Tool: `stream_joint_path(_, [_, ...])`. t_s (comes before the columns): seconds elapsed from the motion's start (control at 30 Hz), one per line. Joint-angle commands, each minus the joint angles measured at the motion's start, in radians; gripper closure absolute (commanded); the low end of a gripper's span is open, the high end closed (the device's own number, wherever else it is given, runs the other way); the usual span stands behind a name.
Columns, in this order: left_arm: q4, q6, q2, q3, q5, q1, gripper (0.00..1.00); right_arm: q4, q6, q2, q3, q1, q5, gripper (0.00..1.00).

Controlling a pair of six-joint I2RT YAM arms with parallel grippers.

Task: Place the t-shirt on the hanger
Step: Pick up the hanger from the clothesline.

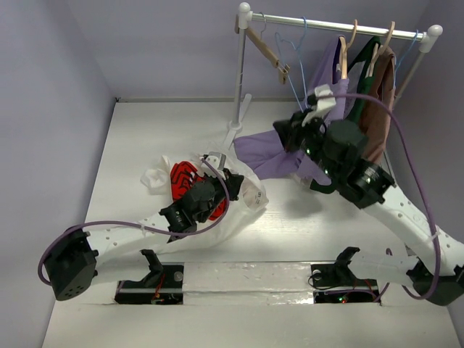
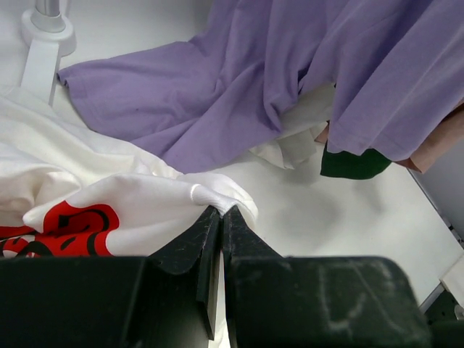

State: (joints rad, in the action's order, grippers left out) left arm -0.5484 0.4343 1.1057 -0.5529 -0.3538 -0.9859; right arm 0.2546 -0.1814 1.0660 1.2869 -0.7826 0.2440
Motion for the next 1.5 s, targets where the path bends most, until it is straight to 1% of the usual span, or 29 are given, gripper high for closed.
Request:
stream_joint_path(0.0, [-0.054,-0.028,-0.062,0.007,0.016,0.004,1.0,-0.025,0.15,0.106,0.159,0.068,0.147,0.85])
stream_joint_path(0.03, [-0.048,-0.034,-0.078,0.01,0.016,0.013,1.0,-0.055,0.163,0.118,0.187,0.112,0.175,0.77])
stream_joint_path(0.1, [-0.048,-0.037,-0.089,0.016,0.018,0.013,1.0,-0.06,0.155,0.144,0.212,0.176,0.15,0.7])
stream_joint_path(0.17, [-0.048,-0.043,-0.093,0.016,0.025,0.013,1.0,-0.066,0.142,0.175,0.256,0.25,0.092,0.64])
stream_joint_path(0.23, [-0.048,-0.043,-0.092,0.015,0.03,0.013,1.0,-0.058,0.148,0.204,0.297,0.287,0.074,0.64])
stream_joint_path(0.4, [-0.051,-0.039,-0.079,0.011,0.05,0.013,1.0,0.058,0.152,0.343,0.5,0.419,-0.035,0.64])
stream_joint_path(0.47, [-0.051,-0.039,-0.075,0.01,0.049,0.013,1.0,0.112,0.154,0.411,0.552,0.443,-0.118,0.63])
stream_joint_path(0.53, [-0.051,-0.04,-0.07,0.008,0.046,0.013,1.0,0.138,0.163,0.452,0.615,0.453,-0.141,0.62])
stream_joint_path(0.63, [-0.048,-0.04,-0.052,0.002,0.049,0.013,1.0,0.155,0.154,0.509,0.653,0.476,-0.201,0.59])
stream_joint_path(0.8, [-0.048,-0.037,-0.032,-0.002,0.058,0.013,1.0,0.161,0.142,0.575,0.677,0.497,-0.282,0.59])
stream_joint_path(0.87, [-0.05,-0.037,-0.026,-0.002,0.058,0.013,1.0,0.172,0.142,0.6,0.701,0.497,-0.284,0.59])
stream_joint_path(0.93, [-0.05,-0.037,-0.023,-0.004,0.058,0.013,1.0,0.173,0.148,0.627,0.707,0.497,-0.272,0.62])
stream_joint_path(0.97, [-0.05,-0.037,-0.021,-0.004,0.058,0.013,1.0,0.164,0.148,0.631,0.706,0.497,-0.262,0.69])
stream_joint_path(1.0, [-0.051,-0.037,-0.02,-0.004,0.056,0.013,1.0,0.157,0.148,0.629,0.697,0.497,-0.261,0.73])
stream_joint_path(1.07, [-0.053,-0.037,-0.015,-0.005,0.058,0.013,1.0,0.141,0.145,0.624,0.684,0.497,-0.27,0.77])
stream_joint_path(1.2, [-0.053,-0.035,-0.001,-0.01,0.064,0.013,1.0,0.15,0.146,0.62,0.689,0.497,-0.264,0.78])
stream_joint_path(1.23, [-0.053,-0.035,0.002,-0.012,0.064,0.013,1.0,0.149,0.148,0.615,0.683,0.497,-0.259,0.77])
stream_joint_path(1.3, [-0.056,-0.035,0.009,-0.013,0.07,0.013,1.0,0.146,0.157,0.601,0.675,0.497,-0.25,0.72])
stream_joint_path(1.33, [-0.058,-0.034,0.013,-0.013,0.07,0.013,1.0,0.147,0.16,0.598,0.67,0.497,-0.25,0.71])
stream_joint_path(1.37, [-0.061,-0.034,0.014,-0.012,0.072,0.013,1.0,0.147,0.163,0.598,0.67,0.497,-0.25,0.72])
stream_joint_path(1.4, [-0.059,-0.032,0.016,-0.013,0.073,0.013,1.0,0.153,0.168,0.6,0.675,0.497,-0.25,0.78])
stream_joint_path(1.43, [-0.061,-0.032,0.017,-0.013,0.073,0.013,1.0,0.158,0.169,0.601,0.677,0.497,-0.221,0.86])
stream_joint_path(1.47, [-0.062,-0.031,0.02,-0.013,0.076,0.013,1.0,0.156,0.169,0.601,0.675,0.497,-0.21,0.92])
